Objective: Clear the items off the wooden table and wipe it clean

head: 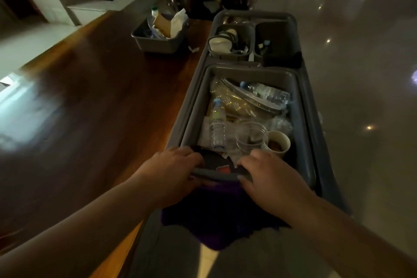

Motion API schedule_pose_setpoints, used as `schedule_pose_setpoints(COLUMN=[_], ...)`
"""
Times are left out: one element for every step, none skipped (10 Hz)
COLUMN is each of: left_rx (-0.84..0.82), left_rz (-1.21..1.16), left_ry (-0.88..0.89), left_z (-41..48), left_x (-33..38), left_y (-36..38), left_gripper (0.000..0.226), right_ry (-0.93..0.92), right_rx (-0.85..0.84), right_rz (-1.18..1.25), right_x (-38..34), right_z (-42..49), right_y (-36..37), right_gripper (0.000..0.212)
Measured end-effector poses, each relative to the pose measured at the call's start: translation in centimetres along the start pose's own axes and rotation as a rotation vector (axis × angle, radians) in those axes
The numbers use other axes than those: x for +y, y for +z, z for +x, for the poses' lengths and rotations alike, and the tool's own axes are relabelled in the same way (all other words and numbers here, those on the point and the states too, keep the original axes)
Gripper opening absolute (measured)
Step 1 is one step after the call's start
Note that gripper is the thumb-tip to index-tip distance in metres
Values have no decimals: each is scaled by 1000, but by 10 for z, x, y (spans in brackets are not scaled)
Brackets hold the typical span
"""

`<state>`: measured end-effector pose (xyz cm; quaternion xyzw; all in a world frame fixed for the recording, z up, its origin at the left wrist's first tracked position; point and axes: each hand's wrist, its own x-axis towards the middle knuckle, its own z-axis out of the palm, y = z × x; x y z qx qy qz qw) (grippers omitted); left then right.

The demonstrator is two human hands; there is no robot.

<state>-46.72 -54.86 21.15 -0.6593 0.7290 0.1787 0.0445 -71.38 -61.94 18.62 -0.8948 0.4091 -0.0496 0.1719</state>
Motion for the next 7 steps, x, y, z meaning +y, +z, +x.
schedule_pose_setpoints(left_rx=[-144, -209, -160, -119, -43, 40, 199], left_rz=[-48, -26, -26, -16, -8, 4, 36], left_ry=[42, 92, 122, 128, 108, 45, 8], left_z=[-5, -7, -8, -11, -18, -37, -65], left_x=[3, 5, 4, 4, -1, -14, -32], left_y=[1, 2, 2, 3, -1, -21, -55], left_gripper=[53, 51, 45, 44, 46, 47, 53], right_ry=[-66, -163, -192, -198, -213, -221, -247], right_rx=[-72, -250, -264, -259, -227, -145, -55], right_rz=[109, 64, -3, -9, -9, -46, -48], right_x=[-5, -12, -15, -19, -31, -51, -86], right_z=[5, 5, 5, 6, 8, 20, 35], right_y=[4, 12, 18, 14, 0, -18, -50], right_gripper=[39, 50, 50, 45, 46, 47, 48])
